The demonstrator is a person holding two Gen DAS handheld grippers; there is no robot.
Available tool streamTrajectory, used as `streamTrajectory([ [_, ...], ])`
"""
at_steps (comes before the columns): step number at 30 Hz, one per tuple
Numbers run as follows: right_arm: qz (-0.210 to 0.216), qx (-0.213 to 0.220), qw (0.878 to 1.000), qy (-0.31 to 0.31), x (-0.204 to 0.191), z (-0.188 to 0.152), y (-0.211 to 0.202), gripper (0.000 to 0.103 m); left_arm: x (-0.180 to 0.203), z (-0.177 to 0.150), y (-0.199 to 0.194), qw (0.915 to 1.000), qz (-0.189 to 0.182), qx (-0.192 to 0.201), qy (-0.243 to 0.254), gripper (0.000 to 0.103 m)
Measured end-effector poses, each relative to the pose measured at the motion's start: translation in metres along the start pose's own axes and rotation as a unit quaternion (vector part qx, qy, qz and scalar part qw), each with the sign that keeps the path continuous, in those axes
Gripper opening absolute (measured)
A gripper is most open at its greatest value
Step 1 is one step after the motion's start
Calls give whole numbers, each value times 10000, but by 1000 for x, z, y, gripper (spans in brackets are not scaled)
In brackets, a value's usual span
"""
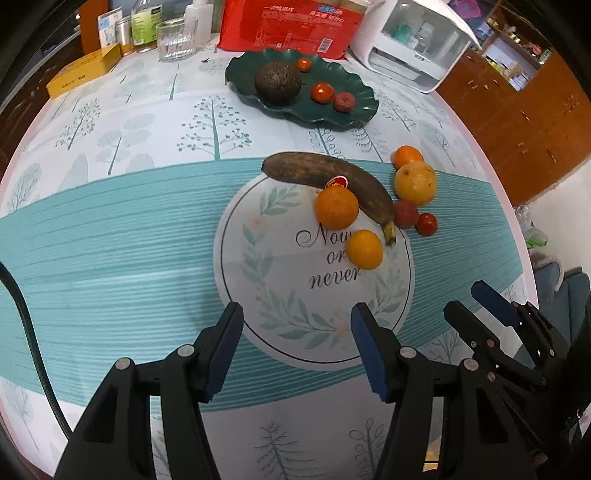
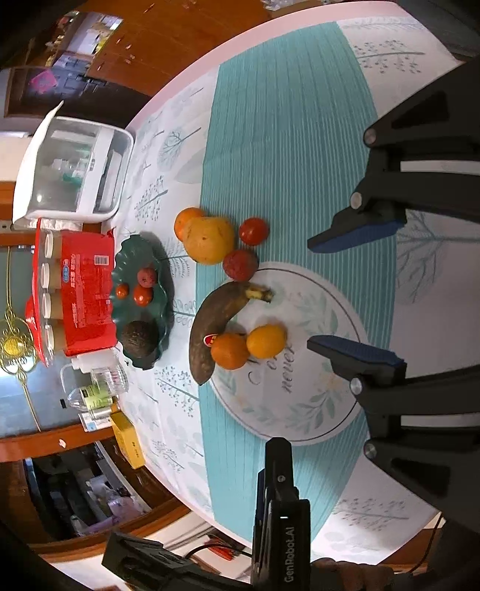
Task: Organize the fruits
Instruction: 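Move the right tool back toward the white fruit plate, then grasp the small red tomato with the right tool while the left tool grasps an orange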
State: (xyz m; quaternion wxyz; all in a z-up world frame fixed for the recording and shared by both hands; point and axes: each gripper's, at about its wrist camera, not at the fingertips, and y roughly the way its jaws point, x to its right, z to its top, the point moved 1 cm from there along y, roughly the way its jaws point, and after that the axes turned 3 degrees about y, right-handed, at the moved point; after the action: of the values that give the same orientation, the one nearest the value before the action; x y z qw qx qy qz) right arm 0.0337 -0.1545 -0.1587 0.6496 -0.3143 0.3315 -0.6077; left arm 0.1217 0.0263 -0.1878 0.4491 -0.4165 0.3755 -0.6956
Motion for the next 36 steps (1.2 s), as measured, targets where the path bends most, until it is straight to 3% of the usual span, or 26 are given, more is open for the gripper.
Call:
streamTrajectory([
  [16,433,119,9917,-1208,48,24,26,47,42,12,31,9948,109,225,-988,59],
  [27,845,260,9845,-1516,70,35,53,47,56,25,54,9893,172,261,-1426,59],
  [36,1087,171,9790,-1715,73,34,77,40,61,38,74,9888,253,63,-1467,44],
])
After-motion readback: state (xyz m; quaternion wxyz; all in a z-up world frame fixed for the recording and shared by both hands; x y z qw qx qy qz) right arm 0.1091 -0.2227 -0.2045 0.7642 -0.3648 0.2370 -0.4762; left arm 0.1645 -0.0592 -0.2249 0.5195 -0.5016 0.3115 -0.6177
